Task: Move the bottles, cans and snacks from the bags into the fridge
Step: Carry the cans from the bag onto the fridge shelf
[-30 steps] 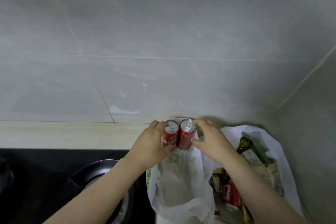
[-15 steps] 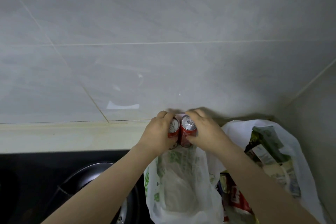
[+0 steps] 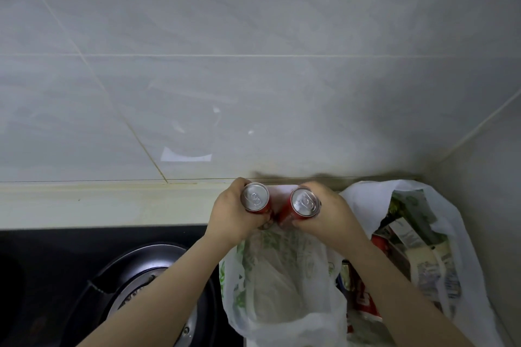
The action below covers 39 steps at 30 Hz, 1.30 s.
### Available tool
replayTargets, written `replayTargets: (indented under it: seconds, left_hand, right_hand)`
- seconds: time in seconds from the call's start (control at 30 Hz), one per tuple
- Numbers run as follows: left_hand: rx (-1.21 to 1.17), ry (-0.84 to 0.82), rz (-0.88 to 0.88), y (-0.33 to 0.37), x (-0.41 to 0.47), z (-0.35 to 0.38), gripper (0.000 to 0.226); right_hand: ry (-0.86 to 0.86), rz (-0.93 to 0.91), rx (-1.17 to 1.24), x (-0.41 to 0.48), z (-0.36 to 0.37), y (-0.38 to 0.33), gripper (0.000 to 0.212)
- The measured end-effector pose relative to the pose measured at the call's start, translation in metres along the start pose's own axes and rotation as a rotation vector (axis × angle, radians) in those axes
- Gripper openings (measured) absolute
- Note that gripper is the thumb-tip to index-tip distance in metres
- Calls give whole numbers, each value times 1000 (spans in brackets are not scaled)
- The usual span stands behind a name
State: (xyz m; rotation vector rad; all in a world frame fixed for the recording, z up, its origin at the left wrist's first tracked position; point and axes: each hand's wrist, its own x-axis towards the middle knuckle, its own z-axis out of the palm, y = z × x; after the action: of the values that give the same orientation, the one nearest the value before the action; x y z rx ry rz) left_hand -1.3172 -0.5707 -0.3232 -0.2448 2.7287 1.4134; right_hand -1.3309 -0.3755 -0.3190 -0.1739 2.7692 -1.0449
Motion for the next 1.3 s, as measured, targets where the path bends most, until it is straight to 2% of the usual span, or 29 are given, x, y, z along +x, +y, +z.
replayTargets:
  seconds: [0.13, 0.23, 0.37, 0.5, 0.6, 0.7, 0.8, 0.93, 1.07, 1.3]
  left_hand:
    - [-104, 47, -9, 4, -18, -15, 50]
    - [-221, 85, 15, 15, -37, -30, 50]
    - [-453, 170, 31, 39, -65, -56, 47]
    - [-676, 214, 117, 71, -95, -92, 43]
    - [-777, 180, 174, 93, -120, -122, 45]
    - [-864, 128, 191, 114, -146, -148, 40]
    - [-955, 49, 211, 133, -174, -172, 39]
    - [-1037, -53, 215, 151, -209, -205, 57]
    - [-1083, -128, 309, 166, -237, -233, 43]
    - [-1086, 7, 384, 173, -272, -259, 41]
  right_hand:
    - [89, 50, 248, -28, -16, -10, 48]
    - [150, 36, 442, -43, -22, -23, 52]
    - [198, -34, 674, -64, -38, -56, 51]
    - [250, -111, 881, -88, -58, -94, 40]
    - [279, -150, 1024, -108, -73, -127, 63]
    - [299, -218, 1065, -131, -88, -163, 47]
    - [274, -323, 1082, -158, -103, -201, 49]
    - [228, -421, 1125, -193, -117, -247, 65]
    - [228, -509, 1120, -219, -125, -283, 76]
    - [167, -510, 1111, -245, -132, -307, 54]
